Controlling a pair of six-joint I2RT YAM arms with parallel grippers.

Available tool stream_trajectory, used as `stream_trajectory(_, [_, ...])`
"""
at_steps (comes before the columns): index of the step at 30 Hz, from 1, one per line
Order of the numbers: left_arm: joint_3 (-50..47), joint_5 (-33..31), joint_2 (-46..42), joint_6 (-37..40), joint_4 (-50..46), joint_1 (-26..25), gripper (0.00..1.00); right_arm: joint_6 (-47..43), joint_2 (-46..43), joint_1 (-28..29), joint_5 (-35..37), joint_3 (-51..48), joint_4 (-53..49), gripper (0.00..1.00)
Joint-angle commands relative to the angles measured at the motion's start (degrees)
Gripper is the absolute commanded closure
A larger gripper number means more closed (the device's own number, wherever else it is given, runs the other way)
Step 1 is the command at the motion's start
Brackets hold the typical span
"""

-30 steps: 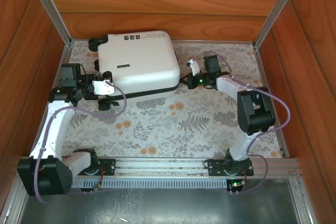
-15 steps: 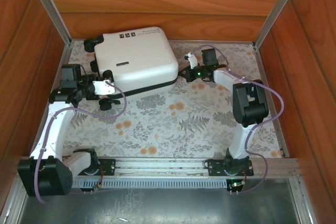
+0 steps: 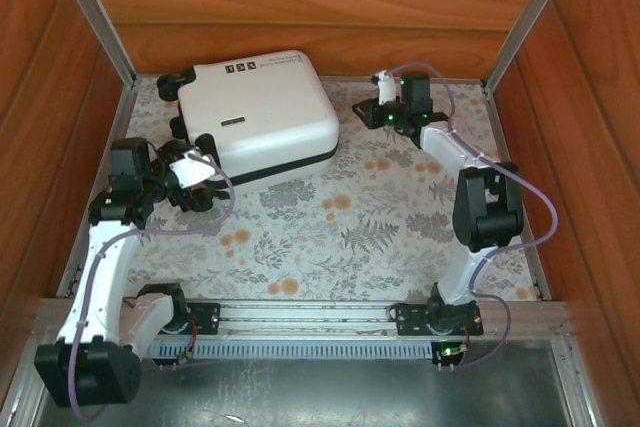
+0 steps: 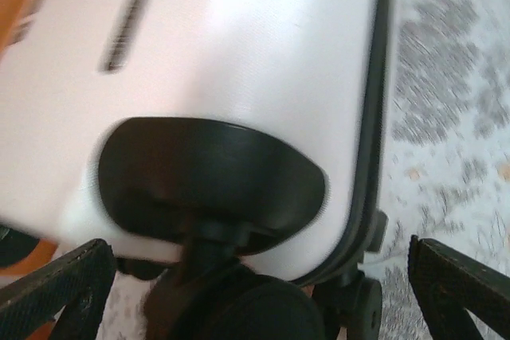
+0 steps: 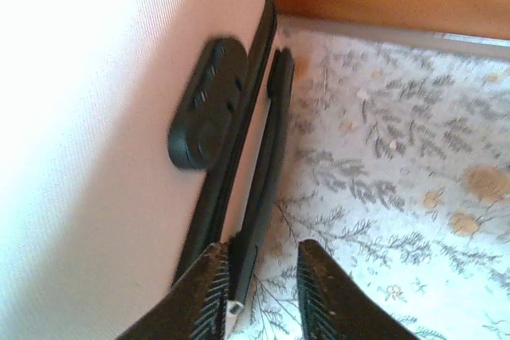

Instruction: Pack the luggage

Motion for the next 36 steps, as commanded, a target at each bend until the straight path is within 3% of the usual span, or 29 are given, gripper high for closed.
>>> stream_trajectory(1, [3.8, -14.0, -2.6, -34.5, 9.4, -0.4, 0.00, 4.6, 1.0, -0.2, -1.4, 5.8, -3.4, 0.75])
stream_trajectory(3, [10.1, -26.0, -0.6, -45.8, 5.1, -0.4, 0.00, 5.8, 4.4, -0.2, -4.7, 10.8, -7.2, 0.76])
stream_trajectory(7, [28.2, -48.0, 12.9, -59.9, -15.8, -0.1, 0.00, 9.1, 10.1, -0.3, -10.2, 18.8, -11.3, 0.79])
stream_trajectory(9, [35.8, -49.4, 20.4, -64.4, -25.2, 0.7, 0.00, 10.8, 11.5, -0.2, -12.1, 20.0, -11.0, 0.81])
stream_trajectory(13, [44.9, -47.3, 31.5, -72.0, -34.9, 1.6, 0.10, 11.7, 14.0, 0.1, -14.6, 23.0, -13.8, 0.82])
stream_trajectory(20, [44.4, -36.5, 41.3, -76.7, -36.4, 2.1, 0.25, 12.6, 17.1, 2.6, -19.6, 26.5, -18.0, 0.86])
stream_trajectory(22, [45.3, -32.7, 44.3, -76.7, -36.6, 2.0, 0.29, 11.1, 16.4, 3.9, -20.5, 25.8, -18.2, 0.87])
stream_trajectory(26, [49.1, -32.0, 49.7, -75.4, -37.3, 1.9, 0.29, 8.8, 13.8, 6.1, -23.2, 22.1, -17.2, 0.88])
stream_trajectory(36, [70.4, -30.2, 65.8, -68.7, -45.4, -1.5, 0.32, 5.3, 3.3, 14.5, -23.6, 5.9, -12.9, 0.89])
